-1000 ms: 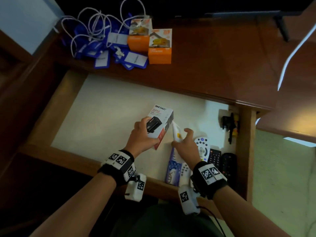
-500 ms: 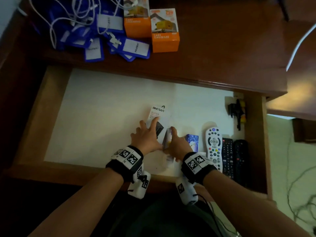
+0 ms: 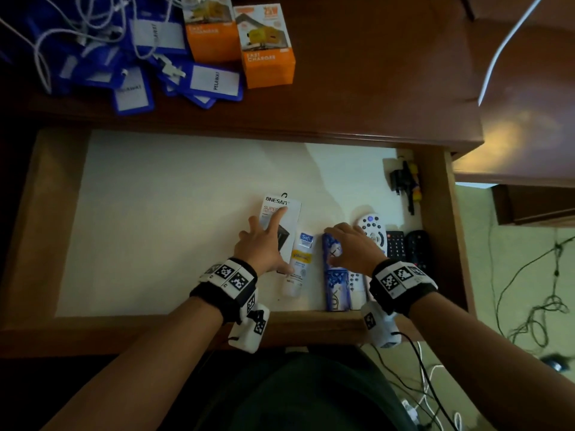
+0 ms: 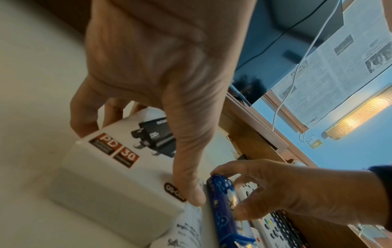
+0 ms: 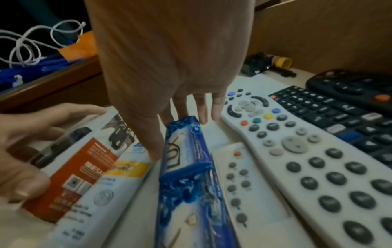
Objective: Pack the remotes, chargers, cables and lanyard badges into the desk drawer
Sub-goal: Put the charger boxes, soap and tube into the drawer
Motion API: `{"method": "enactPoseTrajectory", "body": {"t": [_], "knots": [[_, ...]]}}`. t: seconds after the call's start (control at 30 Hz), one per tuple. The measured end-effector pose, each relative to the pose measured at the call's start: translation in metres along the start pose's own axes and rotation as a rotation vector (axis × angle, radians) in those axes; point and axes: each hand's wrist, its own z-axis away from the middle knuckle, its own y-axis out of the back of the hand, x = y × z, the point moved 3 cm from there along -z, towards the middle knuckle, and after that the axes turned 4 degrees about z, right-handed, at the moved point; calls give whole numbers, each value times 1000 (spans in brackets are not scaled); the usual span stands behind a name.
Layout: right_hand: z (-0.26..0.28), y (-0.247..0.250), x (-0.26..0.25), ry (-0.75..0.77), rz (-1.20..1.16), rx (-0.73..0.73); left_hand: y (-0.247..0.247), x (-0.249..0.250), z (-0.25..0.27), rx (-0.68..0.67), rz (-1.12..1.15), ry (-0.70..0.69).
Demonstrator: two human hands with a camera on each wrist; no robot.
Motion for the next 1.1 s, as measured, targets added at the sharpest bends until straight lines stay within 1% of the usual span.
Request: {"method": "enactPoseTrajectory", "body": {"t": [0.2,0.43,0.5,0.57,0.6,0.67,0.77,0.87,0.93,1.0,1.1], "knots": [[0,-1,5,52,67,93,-8,1,11,5,1,47],[-1,1,6,86,113,54,-21,3,32,19,55,127],[-1,4,0,121,162,102,-24,3,36,10,57,135],[0,6,-14,204,148,156,-26,4,38,-3,70,140],[0,5,-23,256,129,151,-27,4,39,-11,88,146],[-2,1,-39,322,117,95,-30,3,42,-32,133,157],[-4,-1,-48,320,176,43,-36,4,46,-49,171,157],[-2,-2,-46,336,247,35,-41,6,50,-54,171,158],[-2,-2,-43,358,277,30,-42,8,51,-46,157,155],[-3,-1,-38,381,302,24,-43,9,54,-8,145,147],[-4,0,-34,378,308,20,-42,11,54,48,102,134]]}}
